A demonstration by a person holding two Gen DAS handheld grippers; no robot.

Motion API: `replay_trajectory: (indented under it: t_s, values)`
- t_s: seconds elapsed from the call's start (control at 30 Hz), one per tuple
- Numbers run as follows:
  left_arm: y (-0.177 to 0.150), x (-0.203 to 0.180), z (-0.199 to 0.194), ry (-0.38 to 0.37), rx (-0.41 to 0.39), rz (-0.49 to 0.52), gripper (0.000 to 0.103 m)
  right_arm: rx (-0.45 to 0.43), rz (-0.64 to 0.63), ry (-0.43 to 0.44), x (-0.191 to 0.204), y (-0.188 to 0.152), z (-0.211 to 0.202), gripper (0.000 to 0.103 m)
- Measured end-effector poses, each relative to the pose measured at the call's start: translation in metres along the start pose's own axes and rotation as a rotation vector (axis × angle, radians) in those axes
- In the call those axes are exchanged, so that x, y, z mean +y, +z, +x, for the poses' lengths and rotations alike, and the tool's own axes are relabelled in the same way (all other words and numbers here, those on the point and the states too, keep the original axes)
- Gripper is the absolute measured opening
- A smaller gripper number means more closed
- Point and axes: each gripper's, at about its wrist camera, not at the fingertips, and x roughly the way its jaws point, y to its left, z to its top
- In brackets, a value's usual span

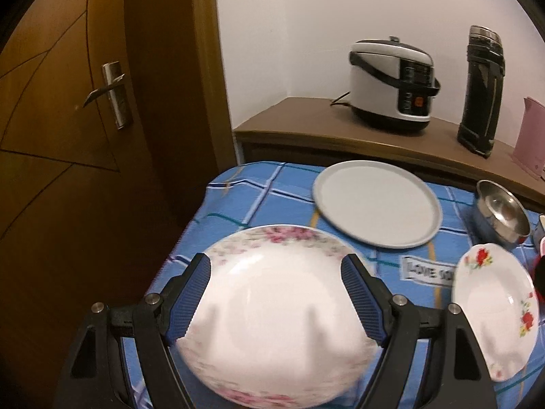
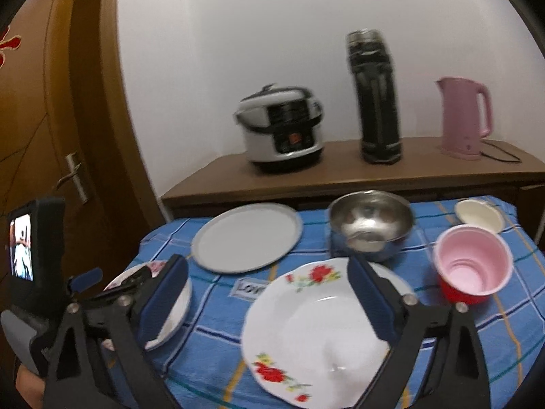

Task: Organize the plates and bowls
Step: 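Grasp the pink-floral deep plate rim with the left gripper while the right gripper grasps its rim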

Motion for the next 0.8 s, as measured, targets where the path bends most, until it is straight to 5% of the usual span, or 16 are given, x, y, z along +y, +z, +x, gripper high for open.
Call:
replay_trajectory:
  t_s: [0.27, 0.4, 0.47, 0.53, 0.7, 0.8]
  values:
    - [-0.007, 0.076, 0.020, 0.083, 0.051, -0.077, 0.081, 0.177, 0.002, 0.162, 0.030, -0.012, 0.045, 0.057]
    - [-0.008, 0.092, 0.032, 0.026, 0.093, -0.110, 0.081, 0.283, -0.012, 0.214, 0.049, -0.026, 0.075, 0.048]
    - [-0.009, 0.093, 0.037, 0.000, 0.108, -0.113, 0.081, 0.313, -0.022, 0.223, 0.053, -0.030, 0.085, 0.031]
    - [-0.010, 0.093, 0.043, -0.022, 0.122, -0.106, 0.080, 0.338, -0.016, 0.240, 0.058, -0.034, 0.093, 0.027]
    - [-0.013, 0.089, 0.054, -0.089, 0.172, -0.105, 0.046, 0.397, 0.013, 0.259, 0.061, -0.039, 0.113, 0.027]
    - [-0.016, 0.086, 0.060, -0.107, 0.194, -0.100, 0.043, 0.417, 0.015, 0.262, 0.063, -0.043, 0.119, 0.025]
